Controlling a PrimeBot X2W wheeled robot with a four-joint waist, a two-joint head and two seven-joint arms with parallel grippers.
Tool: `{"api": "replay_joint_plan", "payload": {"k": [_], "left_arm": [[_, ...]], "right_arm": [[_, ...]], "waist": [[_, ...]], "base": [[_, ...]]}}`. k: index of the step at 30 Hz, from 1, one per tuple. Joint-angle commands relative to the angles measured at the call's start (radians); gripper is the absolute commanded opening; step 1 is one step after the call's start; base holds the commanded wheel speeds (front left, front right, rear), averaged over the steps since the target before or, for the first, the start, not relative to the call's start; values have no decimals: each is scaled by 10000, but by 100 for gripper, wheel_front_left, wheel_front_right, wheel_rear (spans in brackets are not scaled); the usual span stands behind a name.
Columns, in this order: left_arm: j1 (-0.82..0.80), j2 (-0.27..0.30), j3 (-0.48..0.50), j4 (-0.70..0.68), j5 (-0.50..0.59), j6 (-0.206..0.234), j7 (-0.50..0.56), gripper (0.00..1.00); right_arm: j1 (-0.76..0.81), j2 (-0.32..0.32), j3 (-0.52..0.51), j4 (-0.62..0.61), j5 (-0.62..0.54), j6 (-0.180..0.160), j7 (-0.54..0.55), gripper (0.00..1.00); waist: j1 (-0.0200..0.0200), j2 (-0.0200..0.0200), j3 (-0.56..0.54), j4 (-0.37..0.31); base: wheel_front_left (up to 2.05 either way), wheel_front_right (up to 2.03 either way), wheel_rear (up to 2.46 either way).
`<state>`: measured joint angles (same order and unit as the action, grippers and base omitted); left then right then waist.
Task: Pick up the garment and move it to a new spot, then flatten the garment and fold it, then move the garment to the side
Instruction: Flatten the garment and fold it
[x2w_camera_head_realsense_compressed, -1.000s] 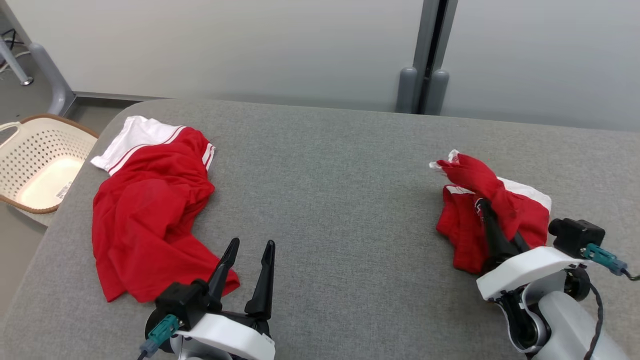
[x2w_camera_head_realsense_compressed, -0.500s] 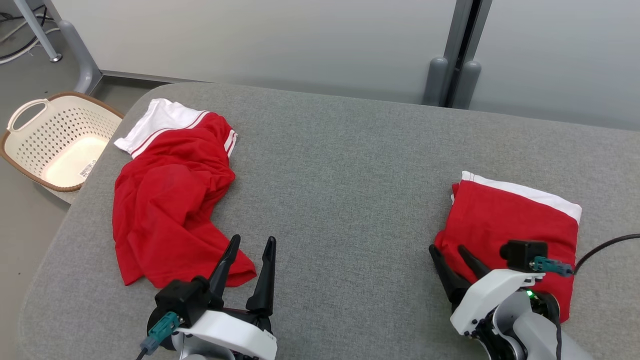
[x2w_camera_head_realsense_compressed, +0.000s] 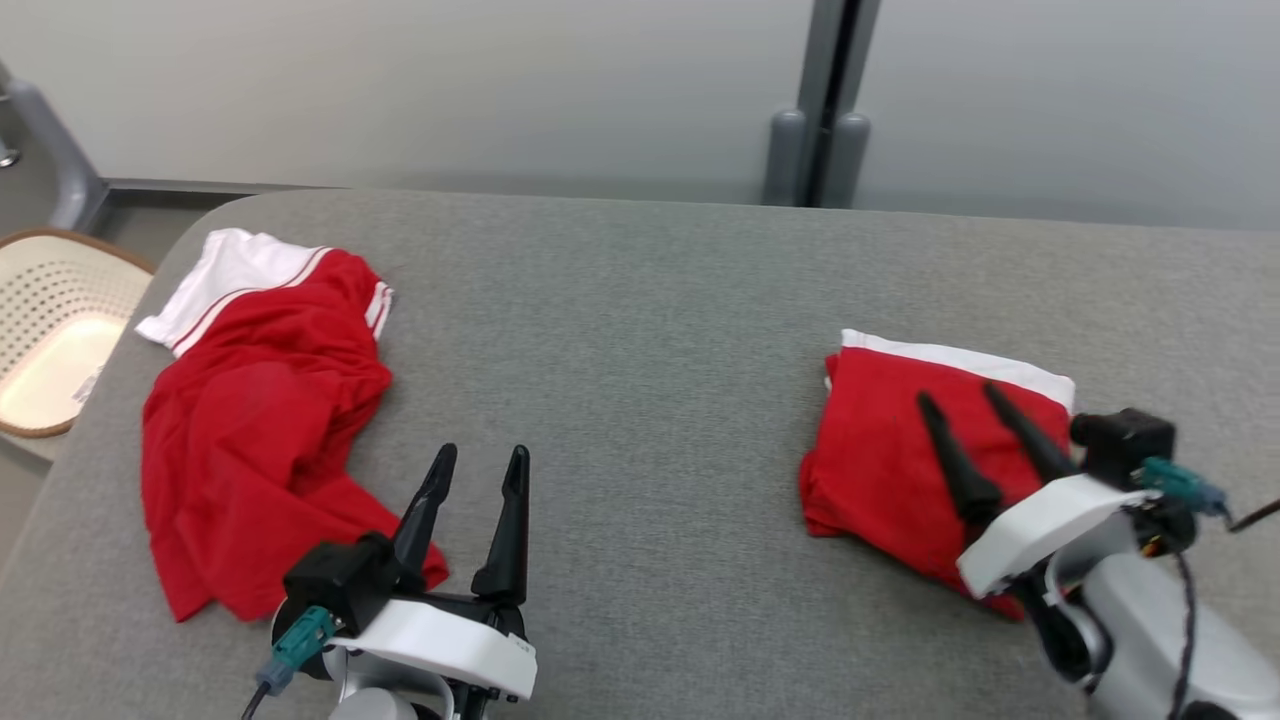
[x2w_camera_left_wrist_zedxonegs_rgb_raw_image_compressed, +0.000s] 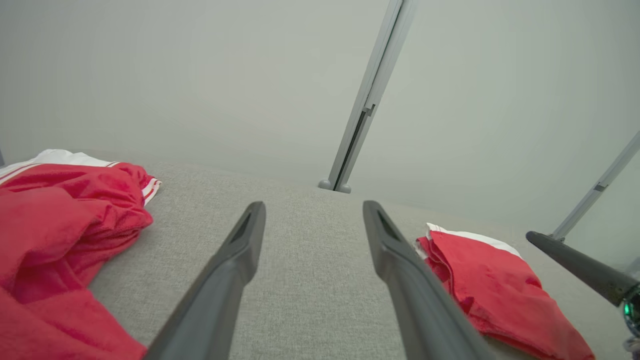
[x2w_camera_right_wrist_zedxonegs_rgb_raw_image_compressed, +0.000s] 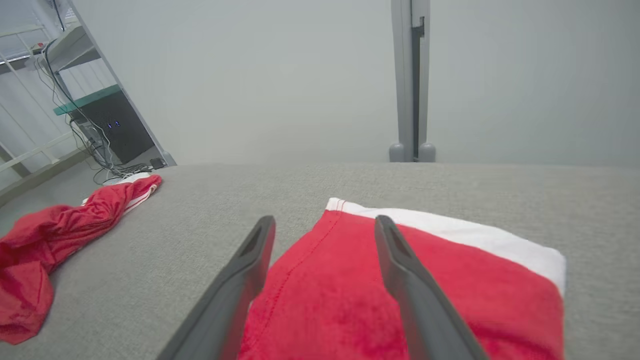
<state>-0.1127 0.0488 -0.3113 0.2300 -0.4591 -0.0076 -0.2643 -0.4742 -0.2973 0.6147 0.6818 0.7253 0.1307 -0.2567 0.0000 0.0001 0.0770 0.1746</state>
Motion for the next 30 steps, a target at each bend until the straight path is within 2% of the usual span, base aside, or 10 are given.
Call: {"api": "replay_joint_plan", "payload": {"k": [1,6,9,15,22,30], "left_arm": [[-231,33,122,-88,87,-9,-1,100],[-260,34,411,-207,136,-43,-1,100],[-278,37,556,-273,160,-60,-1,100],[-216,34,728,-388,368,0,-1,100],[131,31,881,-655,607,168,-1,100],[196,36,748,-559,1099,282,-1,100]], "right_arm": [[-5,-229,-588,-286,-612,0,-105,100],[965,-314,-2585,-2075,-3083,0,-76,100],[1749,-26,-3612,-3049,-4121,-2,-77,100],[2845,690,-4981,-3980,-4949,-2,-79,100],[3285,1099,-5307,-4106,-5118,-2,-80,100],[3323,1139,-5307,-4009,-5254,-2,-81,100]], "waist": [[0,-1,-34,-384],[0,-1,-94,-991],[0,-1,-119,-1289],[0,-1,-104,-1756],[0,-1,-37,-1997],[0,-1,12,-1940]], "base": [[0,0,0],[0,0,0],[0,0,0],[0,0,0],[0,0,0],[0,0,0]]}}
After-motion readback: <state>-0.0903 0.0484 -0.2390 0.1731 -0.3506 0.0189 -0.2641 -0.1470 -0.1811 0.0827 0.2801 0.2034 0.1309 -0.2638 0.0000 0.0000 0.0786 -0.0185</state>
